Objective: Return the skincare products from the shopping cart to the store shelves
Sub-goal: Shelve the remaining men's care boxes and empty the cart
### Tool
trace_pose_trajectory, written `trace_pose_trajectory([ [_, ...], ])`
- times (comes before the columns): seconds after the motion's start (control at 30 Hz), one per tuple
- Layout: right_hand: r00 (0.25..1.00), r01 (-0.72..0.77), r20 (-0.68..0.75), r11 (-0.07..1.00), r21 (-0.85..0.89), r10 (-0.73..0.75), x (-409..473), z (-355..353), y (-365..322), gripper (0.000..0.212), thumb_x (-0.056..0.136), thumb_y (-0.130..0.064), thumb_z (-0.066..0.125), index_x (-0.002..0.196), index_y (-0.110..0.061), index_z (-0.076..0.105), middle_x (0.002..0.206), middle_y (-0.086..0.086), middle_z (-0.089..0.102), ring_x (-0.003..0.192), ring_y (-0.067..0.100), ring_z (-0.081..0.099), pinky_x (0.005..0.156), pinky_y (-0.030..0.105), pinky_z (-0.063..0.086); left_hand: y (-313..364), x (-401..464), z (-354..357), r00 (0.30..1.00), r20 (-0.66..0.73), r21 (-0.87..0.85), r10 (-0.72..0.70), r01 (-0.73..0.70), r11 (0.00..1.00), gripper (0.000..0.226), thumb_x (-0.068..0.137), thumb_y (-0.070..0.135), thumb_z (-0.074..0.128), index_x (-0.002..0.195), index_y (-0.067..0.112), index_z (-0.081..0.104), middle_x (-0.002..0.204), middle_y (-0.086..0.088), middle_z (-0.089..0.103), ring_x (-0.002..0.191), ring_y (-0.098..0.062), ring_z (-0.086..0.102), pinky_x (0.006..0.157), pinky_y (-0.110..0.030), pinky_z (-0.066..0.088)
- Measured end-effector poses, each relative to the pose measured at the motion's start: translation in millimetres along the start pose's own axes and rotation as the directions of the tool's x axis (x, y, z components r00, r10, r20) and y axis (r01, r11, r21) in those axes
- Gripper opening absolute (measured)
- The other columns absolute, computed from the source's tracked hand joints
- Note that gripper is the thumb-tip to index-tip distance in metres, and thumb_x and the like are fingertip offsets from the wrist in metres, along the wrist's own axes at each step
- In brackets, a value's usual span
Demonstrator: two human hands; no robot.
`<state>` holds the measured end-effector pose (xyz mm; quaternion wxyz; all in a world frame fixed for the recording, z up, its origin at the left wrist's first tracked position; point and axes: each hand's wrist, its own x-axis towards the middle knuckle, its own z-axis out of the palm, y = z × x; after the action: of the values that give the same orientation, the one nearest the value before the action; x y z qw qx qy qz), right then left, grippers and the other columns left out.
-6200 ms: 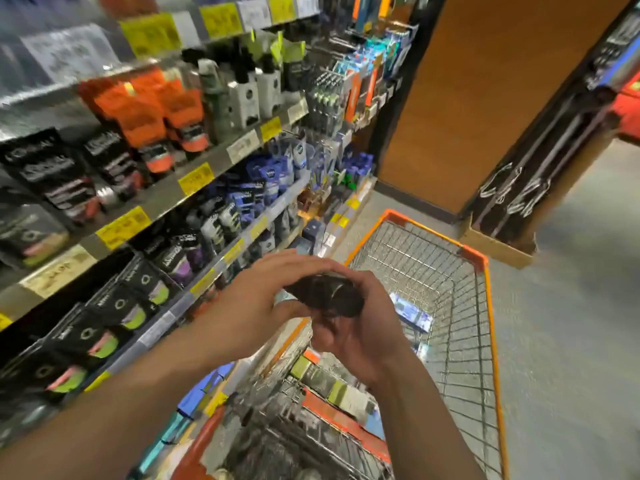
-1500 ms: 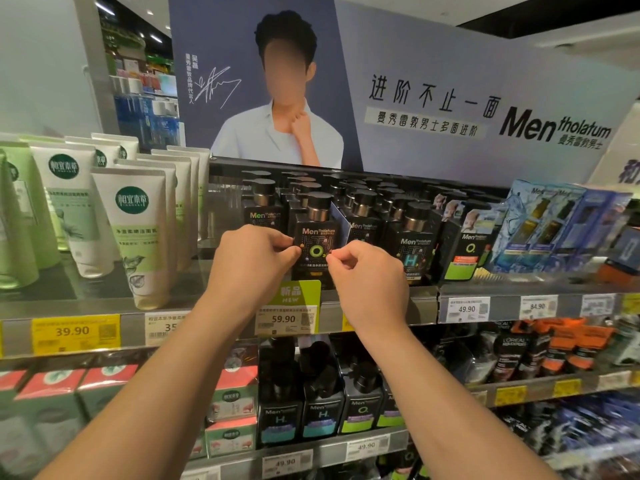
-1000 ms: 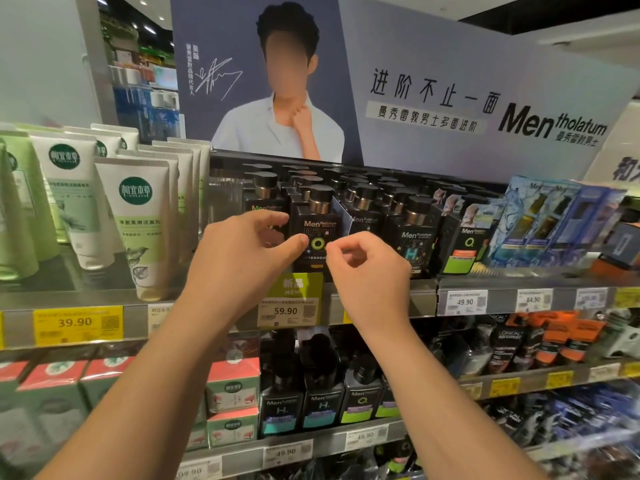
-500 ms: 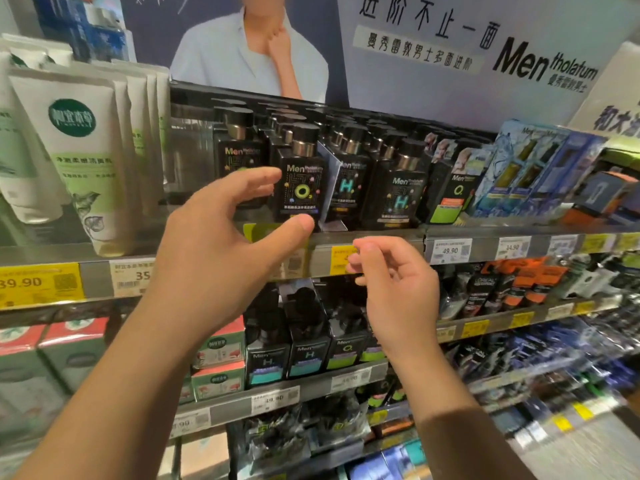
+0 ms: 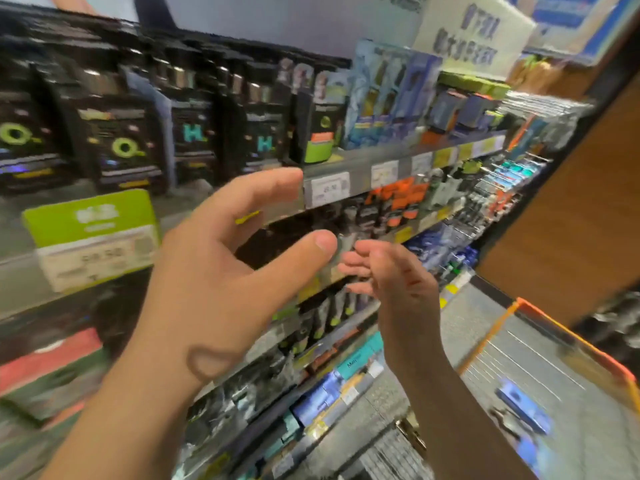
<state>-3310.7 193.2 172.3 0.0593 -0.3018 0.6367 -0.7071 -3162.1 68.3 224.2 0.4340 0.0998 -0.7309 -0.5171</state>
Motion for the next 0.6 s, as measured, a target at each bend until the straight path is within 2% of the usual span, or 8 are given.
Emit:
trace_pose_trajectory([
  [0.07, 0.997, -0.021, -0.076, 1.000, -0.004, 0.020, -10.5, -28.0, 7.1, 0.028, 0.089, -0.047, 0.063, 0.097, -0.024, 0.077, 0.095, 0.008, 0.078, 0.094, 0.027, 0.074, 0.076, 0.038, 0.060, -14.8, -2.3, 26.5, 0.993, 0.110, -0.064, -0.046, 0.053, 0.997, 0.053, 0.070, 0.058, 0.076, 0.119, 0.041, 0.067, 0.122, 0.019, 0.071, 0.121, -0.003, 0.064, 0.107, -0.033, 0.048],
  [0.13, 0.989, -0.064, -0.138, 0.997, -0.045, 0.057, -22.0, -57.5, 15.0, 0.028, 0.093, -0.045, 0.061, 0.100, -0.024, 0.078, 0.099, 0.008, 0.078, 0.098, 0.029, 0.073, 0.080, 0.042, 0.058, -28.5, -6.3, 56.3, 0.966, 0.233, -0.099, -0.109, 0.135, 0.986, 0.059, 0.065, 0.062, 0.077, 0.120, 0.042, 0.068, 0.121, 0.022, 0.071, 0.119, 0.001, 0.063, 0.105, -0.023, 0.049],
  [0.2, 0.974, -0.105, -0.210, 0.992, -0.069, 0.089, -32.3, -87.5, 23.7, 0.030, 0.092, -0.047, 0.059, 0.101, -0.026, 0.078, 0.102, 0.007, 0.078, 0.102, 0.030, 0.073, 0.086, 0.050, 0.058, -40.4, -9.6, 88.3, 0.930, 0.338, -0.077, -0.143, 0.179, 0.981, 0.062, 0.061, 0.065, 0.074, 0.119, 0.044, 0.066, 0.119, 0.028, 0.069, 0.115, 0.008, 0.062, 0.101, -0.012, 0.046],
  [0.27, 0.953, -0.137, -0.280, 0.988, -0.066, 0.114, -40.8, -111.7, 31.5, 0.033, 0.089, -0.050, 0.060, 0.101, -0.026, 0.079, 0.103, 0.008, 0.078, 0.103, 0.030, 0.073, 0.087, 0.051, 0.057, -50.0, -12.5, 116.3, 0.888, 0.423, -0.030, -0.180, 0.213, 0.977, 0.065, 0.058, 0.069, 0.070, 0.118, 0.046, 0.065, 0.117, 0.034, 0.066, 0.110, 0.013, 0.062, 0.093, -0.006, 0.045],
  [0.33, 0.930, -0.160, -0.342, 0.986, -0.056, 0.132, -48.3, -135.9, 39.5, 0.035, 0.087, -0.051, 0.060, 0.101, -0.026, 0.079, 0.103, 0.008, 0.078, 0.103, 0.028, 0.073, 0.088, 0.050, 0.057, -58.1, -15.9, 146.0, 0.829, 0.509, 0.007, -0.229, 0.262, 0.965, 0.065, 0.057, 0.071, 0.070, 0.118, 0.048, 0.064, 0.117, 0.037, 0.064, 0.109, 0.014, 0.061, 0.089, -0.006, 0.047],
  [0.4, 0.912, -0.183, -0.380, 0.982, -0.038, 0.155, -54.3, -160.5, 47.1, 0.032, 0.086, -0.052, 0.061, 0.099, -0.030, 0.079, 0.105, 0.007, 0.078, 0.105, 0.027, 0.073, 0.092, 0.050, 0.056, -63.9, -20.4, 176.8, 0.782, 0.567, 0.024, -0.260, 0.300, 0.954, 0.064, 0.060, 0.066, 0.078, 0.120, 0.047, 0.065, 0.116, 0.036, 0.065, 0.109, 0.013, 0.061, 0.088, -0.012, 0.050],
  [0.47, 0.891, -0.213, -0.411, 0.977, -0.010, 0.190, -58.7, -186.8, 53.0, 0.030, 0.084, -0.053, 0.061, 0.098, -0.033, 0.079, 0.106, 0.005, 0.078, 0.107, 0.024, 0.072, 0.092, 0.046, 0.056, -65.5, -24.1, 209.7, 0.747, 0.608, 0.051, -0.271, 0.303, 0.952, 0.064, 0.065, 0.062, 0.086, 0.122, 0.043, 0.066, 0.114, 0.033, 0.067, 0.108, 0.014, 0.061, 0.088, -0.012, 0.050],
  [0.6, 0.834, -0.275, -0.482, 0.960, 0.059, 0.269, -63.1, -240.7, 66.6, 0.031, 0.085, -0.047, 0.067, 0.106, -0.027, 0.077, 0.110, 0.004, 0.078, 0.109, 0.020, 0.072, 0.092, 0.034, 0.055, -67.9, -29.5, 278.3, 0.653, 0.695, 0.100, -0.299, 0.324, 0.941, 0.066, 0.064, 0.062, 0.075, 0.125, 0.040, 0.064, 0.116, 0.025, 0.068, 0.111, 0.012, 0.058, 0.090, -0.015, 0.050],
])
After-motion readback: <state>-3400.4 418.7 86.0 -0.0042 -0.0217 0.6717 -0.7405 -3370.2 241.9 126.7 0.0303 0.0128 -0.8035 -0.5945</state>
